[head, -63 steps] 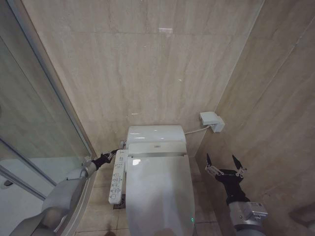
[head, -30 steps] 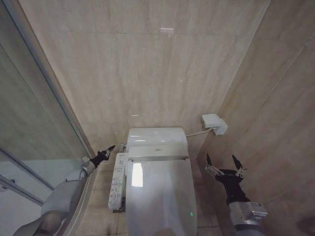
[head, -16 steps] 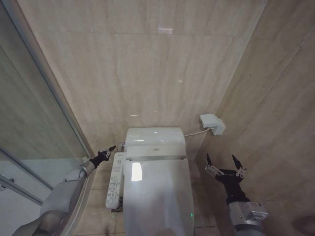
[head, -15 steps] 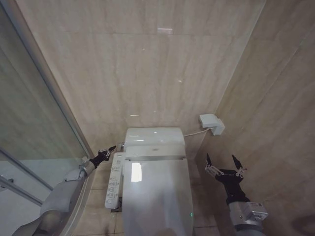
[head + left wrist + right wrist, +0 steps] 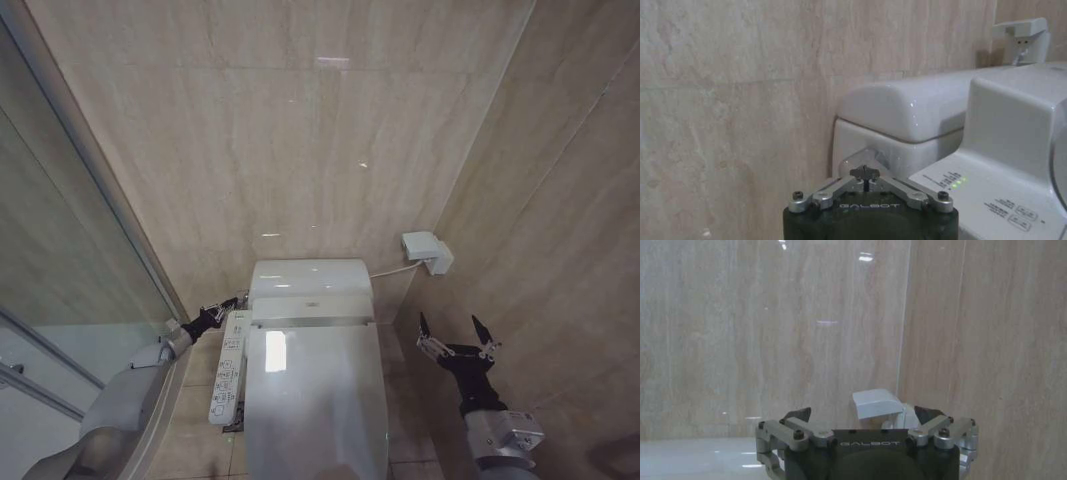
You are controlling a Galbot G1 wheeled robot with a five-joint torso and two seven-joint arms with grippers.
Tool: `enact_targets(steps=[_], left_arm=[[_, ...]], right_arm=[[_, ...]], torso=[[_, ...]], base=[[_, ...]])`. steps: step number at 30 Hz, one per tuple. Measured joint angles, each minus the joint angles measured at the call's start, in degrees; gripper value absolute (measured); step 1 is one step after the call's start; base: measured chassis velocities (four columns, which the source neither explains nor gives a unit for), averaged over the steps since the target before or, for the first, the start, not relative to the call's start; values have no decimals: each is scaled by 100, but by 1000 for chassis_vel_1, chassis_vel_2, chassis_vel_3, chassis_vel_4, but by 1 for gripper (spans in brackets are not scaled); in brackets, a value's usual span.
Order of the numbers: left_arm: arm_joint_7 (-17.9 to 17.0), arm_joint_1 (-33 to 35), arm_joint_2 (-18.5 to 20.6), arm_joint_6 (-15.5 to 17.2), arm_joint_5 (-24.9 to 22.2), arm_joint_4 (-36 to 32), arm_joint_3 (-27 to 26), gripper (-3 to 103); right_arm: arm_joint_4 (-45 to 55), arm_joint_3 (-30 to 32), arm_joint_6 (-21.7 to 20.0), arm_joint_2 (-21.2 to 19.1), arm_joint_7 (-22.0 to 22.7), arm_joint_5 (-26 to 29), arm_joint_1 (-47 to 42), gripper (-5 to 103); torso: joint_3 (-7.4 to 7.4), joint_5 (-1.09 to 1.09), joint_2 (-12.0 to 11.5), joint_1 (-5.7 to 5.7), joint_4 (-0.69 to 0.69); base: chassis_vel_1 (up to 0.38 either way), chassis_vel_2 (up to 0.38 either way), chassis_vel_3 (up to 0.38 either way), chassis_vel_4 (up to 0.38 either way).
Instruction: Open the toilet lid, clean the toilet bowl with a toilet brush, close the toilet lid, and flush.
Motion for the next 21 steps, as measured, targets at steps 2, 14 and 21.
enact_targets(steps=[2,14,21], left_arm=[[194,-49,30,43,-1,82,3,0],[444,-235,17,276,-21,278,199,0],[425,-256,-52,534,-153,438,253,0]], right_arm=[[0,0,0,0,0,0,0,100],[0,1,0,0,0,0,0,100],[0,1,0,0,0,0,0,100]], torso=[[0,1,0,0,-1],[0,1,0,0,0],[1,0,0,1,-1]], base=[[0,0,0,0],[0,0,0,0],[0,0,0,0]])
